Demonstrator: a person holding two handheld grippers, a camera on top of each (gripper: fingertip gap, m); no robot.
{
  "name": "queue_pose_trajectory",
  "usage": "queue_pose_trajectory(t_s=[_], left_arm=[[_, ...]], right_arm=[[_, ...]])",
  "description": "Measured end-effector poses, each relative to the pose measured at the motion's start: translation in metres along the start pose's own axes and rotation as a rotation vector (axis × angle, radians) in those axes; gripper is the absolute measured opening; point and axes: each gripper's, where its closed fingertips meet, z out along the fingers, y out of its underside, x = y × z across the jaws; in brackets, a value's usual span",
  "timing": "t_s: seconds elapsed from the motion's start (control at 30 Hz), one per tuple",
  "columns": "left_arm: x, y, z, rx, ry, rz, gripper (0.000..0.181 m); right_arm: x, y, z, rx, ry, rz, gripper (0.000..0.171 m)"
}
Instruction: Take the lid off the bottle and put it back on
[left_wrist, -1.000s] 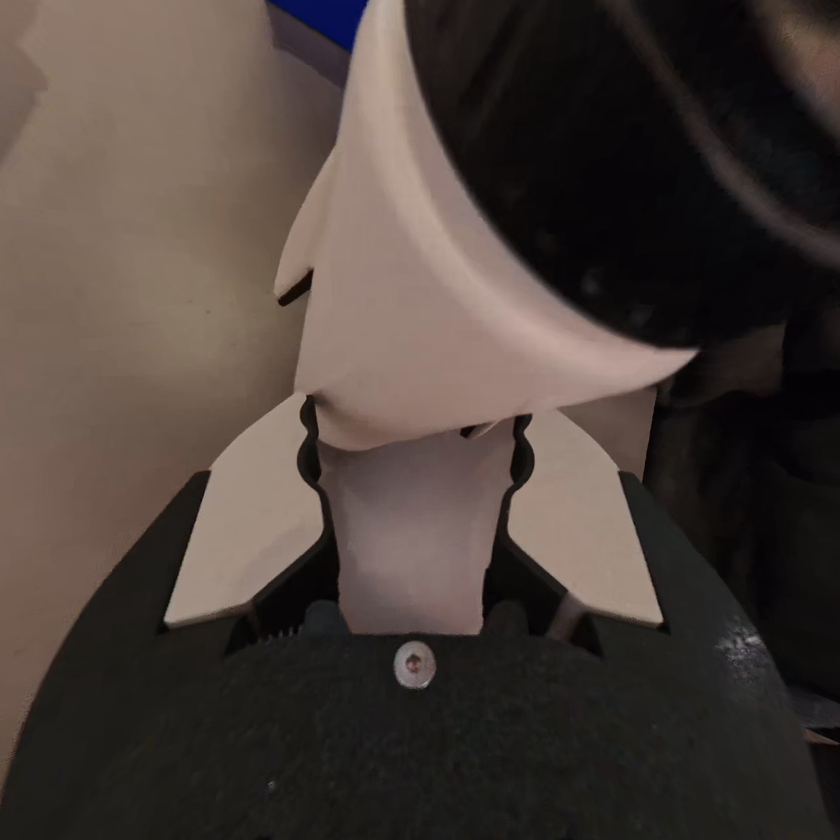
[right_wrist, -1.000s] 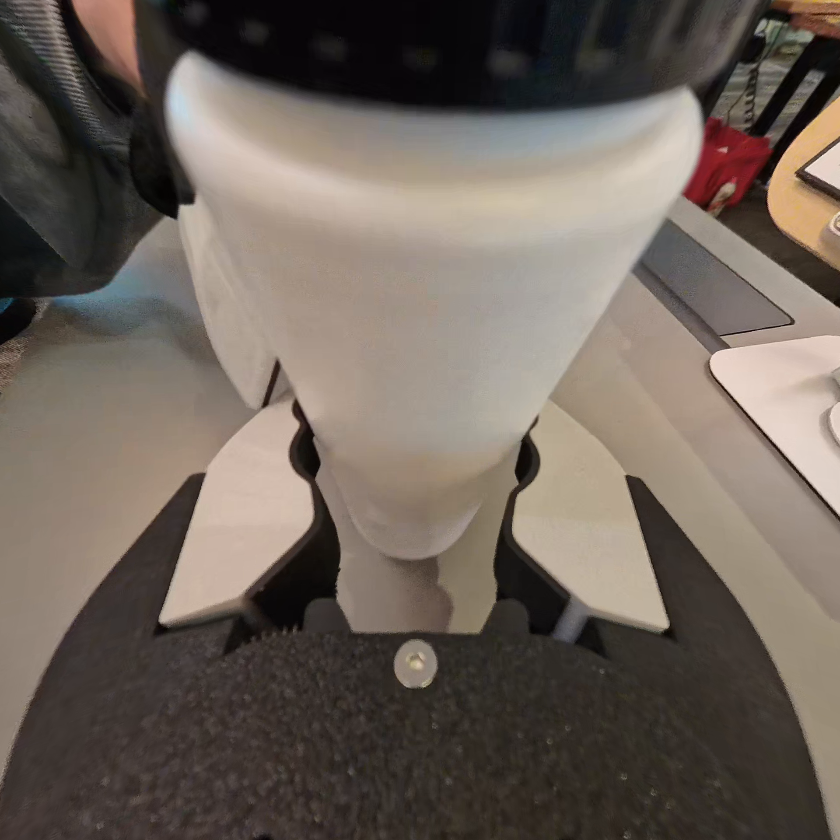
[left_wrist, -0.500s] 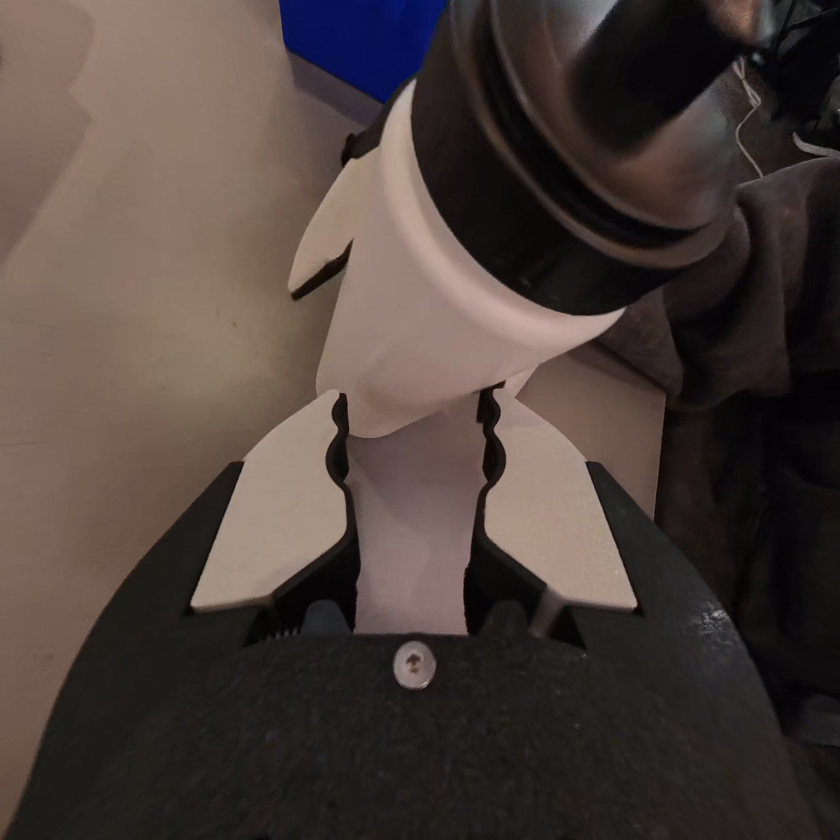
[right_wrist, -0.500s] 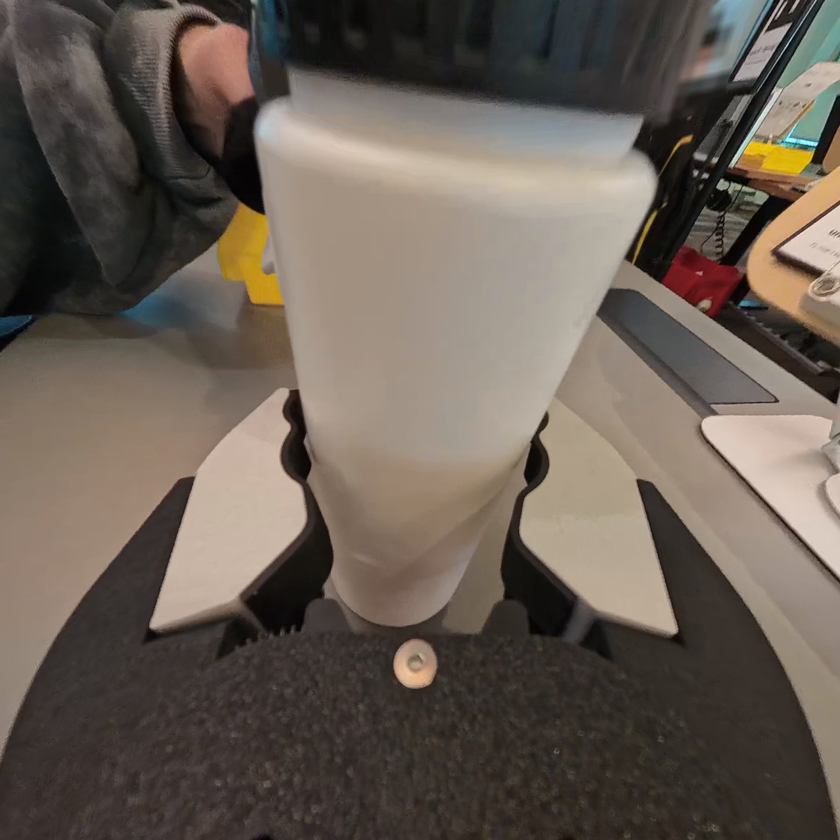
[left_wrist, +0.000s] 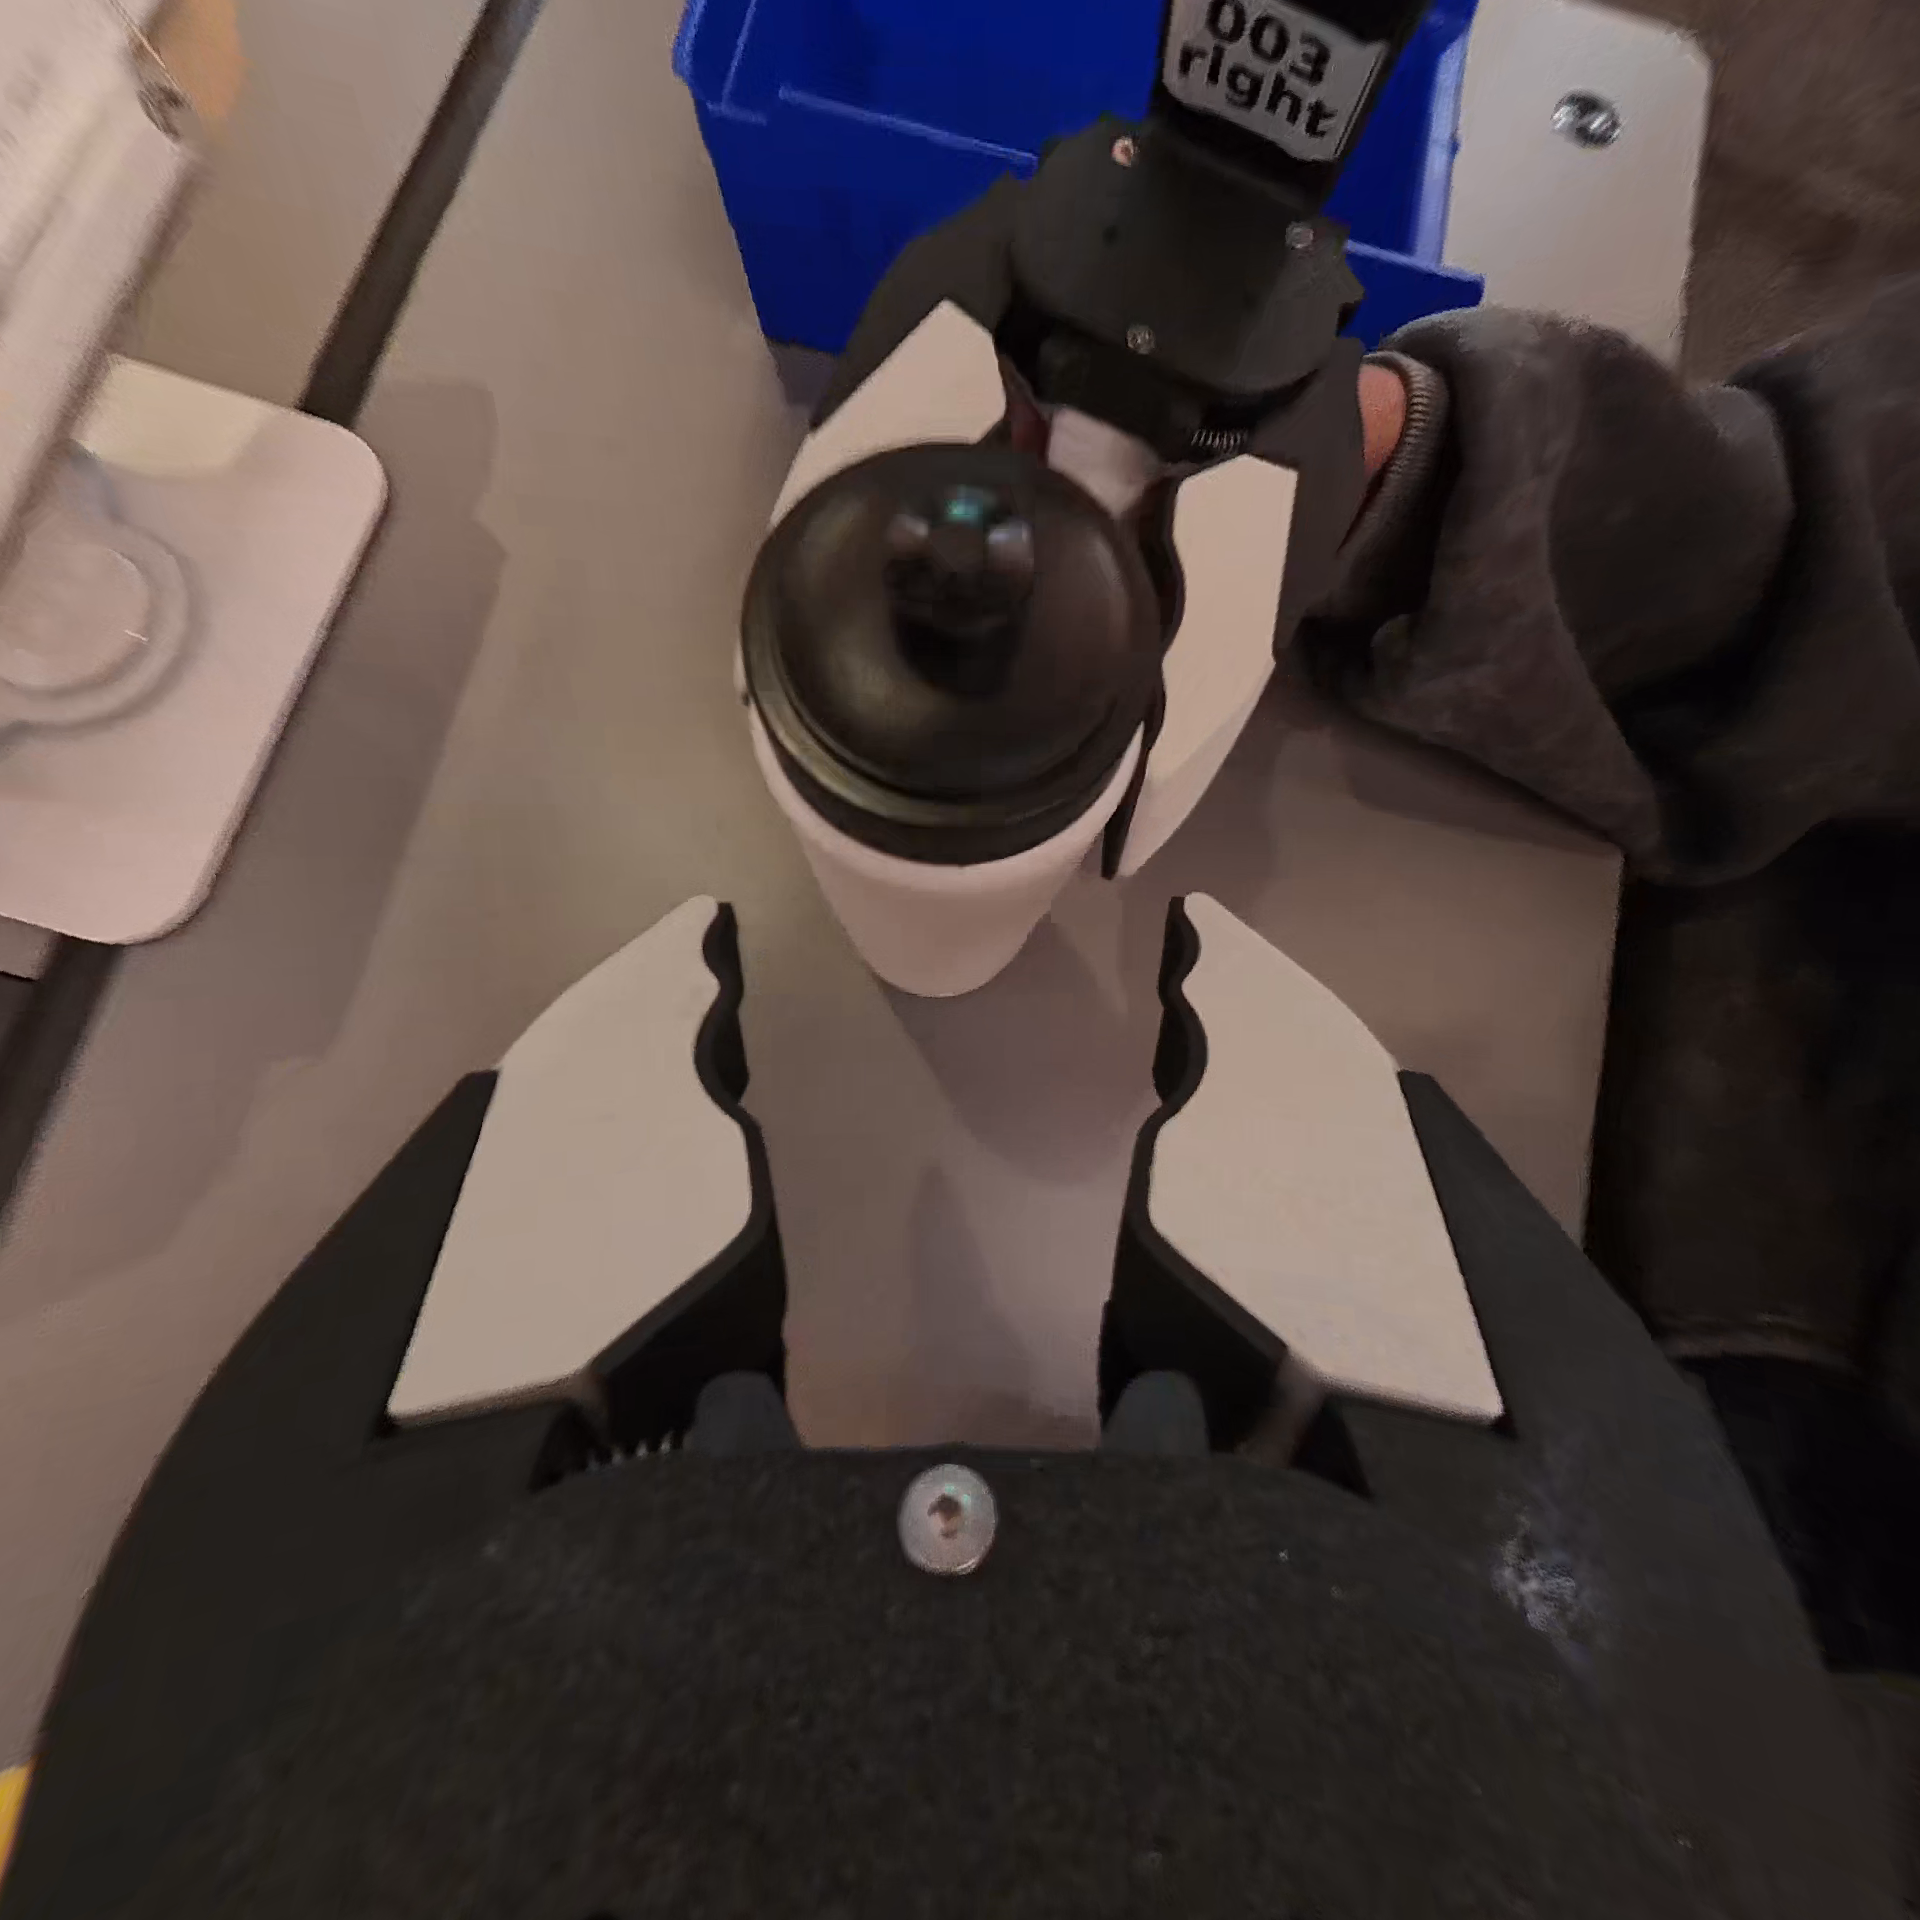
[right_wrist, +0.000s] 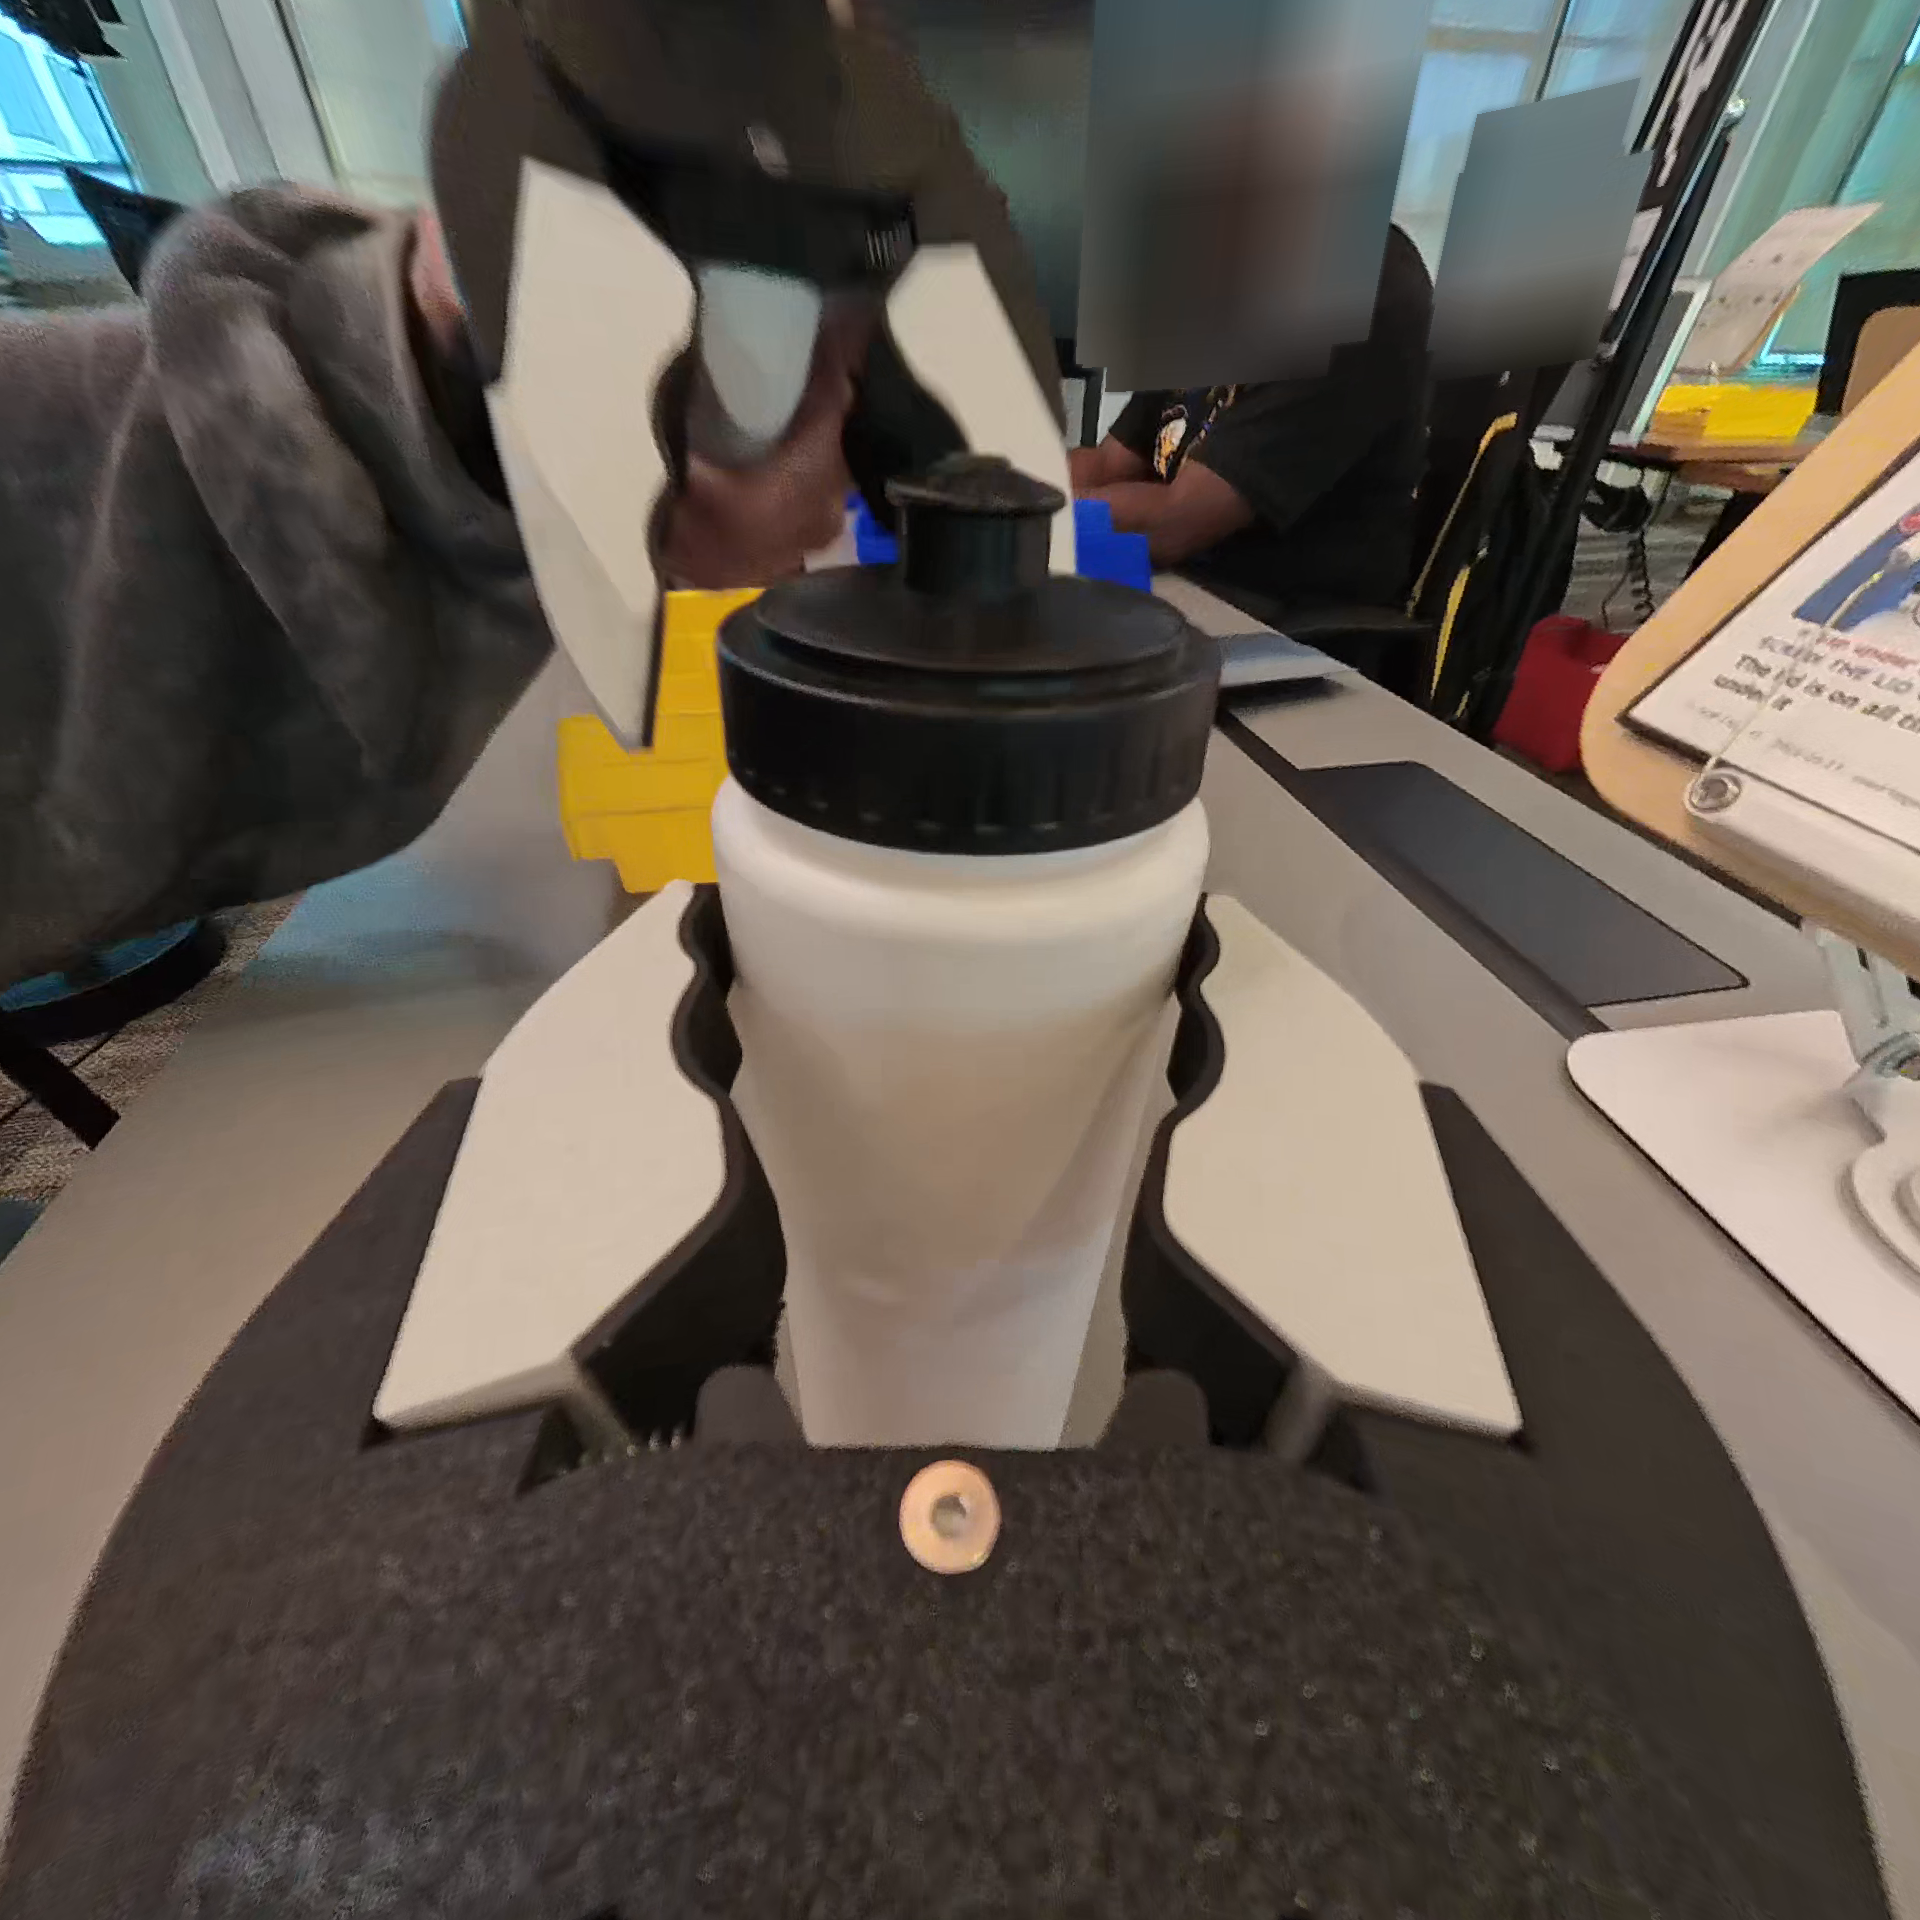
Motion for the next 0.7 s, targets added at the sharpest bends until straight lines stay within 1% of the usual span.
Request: queue_pose_trajectory(t_s=[0.07,0.13,0.23,0.33,0.4,0.47,0.5,0.6,0.7], left_arm=[[-0.004,-0.013,-0.008,-0.060,-0.052,0.091,0.087],[-0.004,-0.021,-0.011,-0.150,-0.058,0.171,0.096],[-0.001,-0.017,-0.005,-0.354,-0.014,0.245,0.100],[0.002,-0.021,0.003,-0.462,0.011,0.291,0.095],[0.002,-0.027,0.011,-0.501,0.013,0.312,0.085],[0.006,-0.023,0.017,-0.569,0.050,0.300,0.075],[0.006,-0.021,0.019,-0.605,0.058,0.281,0.074],[0.007,-0.020,0.021,-0.656,0.040,0.200,0.076],[0.006,-0.020,0.022,-0.660,-0.022,0.027,0.076]], right_arm=[[0.001,0.000,0.000,-0.003,0.008,0.004,0.082],[-0.002,0.001,0.000,0.002,0.012,-0.014,0.082],[-0.005,0.002,0.002,-0.007,0.033,-0.030,0.082],[-0.006,0.002,0.001,0.012,0.044,-0.032,0.082],[-0.006,0.002,0.001,0.014,0.050,-0.035,0.082],[-0.006,0.002,0.002,0.016,0.060,-0.035,0.082],[-0.006,0.001,0.002,0.016,0.063,-0.037,0.082],[-0.006,0.002,0.002,0.015,0.075,-0.041,0.082],[-0.004,0.002,0.002,0.014,0.098,-0.043,0.082]])
